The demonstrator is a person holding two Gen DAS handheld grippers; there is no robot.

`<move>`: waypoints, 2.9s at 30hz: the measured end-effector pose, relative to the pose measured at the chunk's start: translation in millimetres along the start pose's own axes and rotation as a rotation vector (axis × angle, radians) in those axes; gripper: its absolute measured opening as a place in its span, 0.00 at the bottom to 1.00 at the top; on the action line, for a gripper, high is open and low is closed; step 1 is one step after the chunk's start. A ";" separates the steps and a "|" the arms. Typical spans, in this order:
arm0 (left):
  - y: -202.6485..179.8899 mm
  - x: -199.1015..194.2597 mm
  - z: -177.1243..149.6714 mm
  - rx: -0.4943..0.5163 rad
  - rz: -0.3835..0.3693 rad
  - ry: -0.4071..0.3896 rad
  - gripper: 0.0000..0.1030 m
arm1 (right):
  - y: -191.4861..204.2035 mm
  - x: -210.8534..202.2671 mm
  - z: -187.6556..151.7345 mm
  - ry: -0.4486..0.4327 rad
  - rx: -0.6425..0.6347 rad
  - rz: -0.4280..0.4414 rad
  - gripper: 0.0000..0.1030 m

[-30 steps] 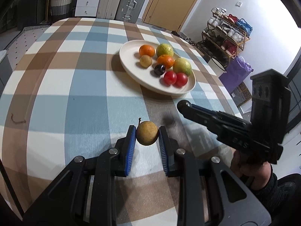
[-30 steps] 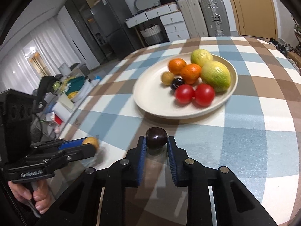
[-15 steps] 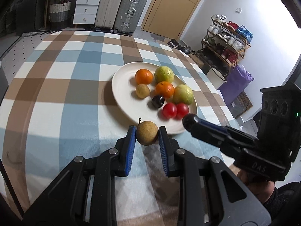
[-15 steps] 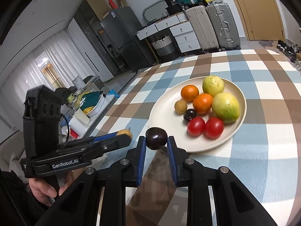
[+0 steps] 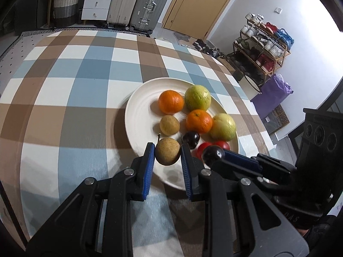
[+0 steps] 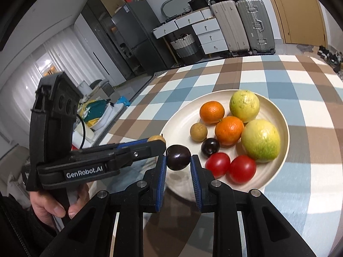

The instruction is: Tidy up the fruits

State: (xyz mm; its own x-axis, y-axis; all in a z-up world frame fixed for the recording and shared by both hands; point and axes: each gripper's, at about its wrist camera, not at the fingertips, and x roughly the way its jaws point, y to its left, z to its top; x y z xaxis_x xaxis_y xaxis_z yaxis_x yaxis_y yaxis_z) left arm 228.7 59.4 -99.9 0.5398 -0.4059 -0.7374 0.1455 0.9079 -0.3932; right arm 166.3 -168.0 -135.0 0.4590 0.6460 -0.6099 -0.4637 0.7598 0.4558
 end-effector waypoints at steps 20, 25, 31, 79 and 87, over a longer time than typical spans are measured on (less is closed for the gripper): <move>5.3 18.5 14.1 -0.014 -0.002 0.026 0.21 | -8.8 10.2 8.3 0.001 -0.015 -0.045 0.44; 0.8 6.2 9.0 -0.004 0.015 0.010 0.21 | -7.0 -3.6 8.7 -0.039 -0.016 -0.056 0.45; -8.4 -14.0 -2.2 0.016 0.034 -0.021 0.21 | -4.5 -23.0 3.0 -0.082 0.000 -0.060 0.46; -38.0 -136.5 -121.2 0.187 0.363 -0.636 0.99 | 17.4 -142.8 -70.5 -0.625 -0.129 -0.318 0.99; -29.0 -127.4 -122.7 0.173 0.368 -0.640 0.99 | 17.4 -133.7 -82.6 -0.602 -0.179 -0.416 0.99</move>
State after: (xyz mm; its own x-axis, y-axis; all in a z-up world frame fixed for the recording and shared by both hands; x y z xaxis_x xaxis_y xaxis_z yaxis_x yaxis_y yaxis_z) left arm 54.0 71.9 -62.0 0.9470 0.0183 -0.3207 -0.0372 0.9979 -0.0528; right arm 34.2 -247.3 -99.1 0.9342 0.2761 -0.2258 -0.2542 0.9595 0.1215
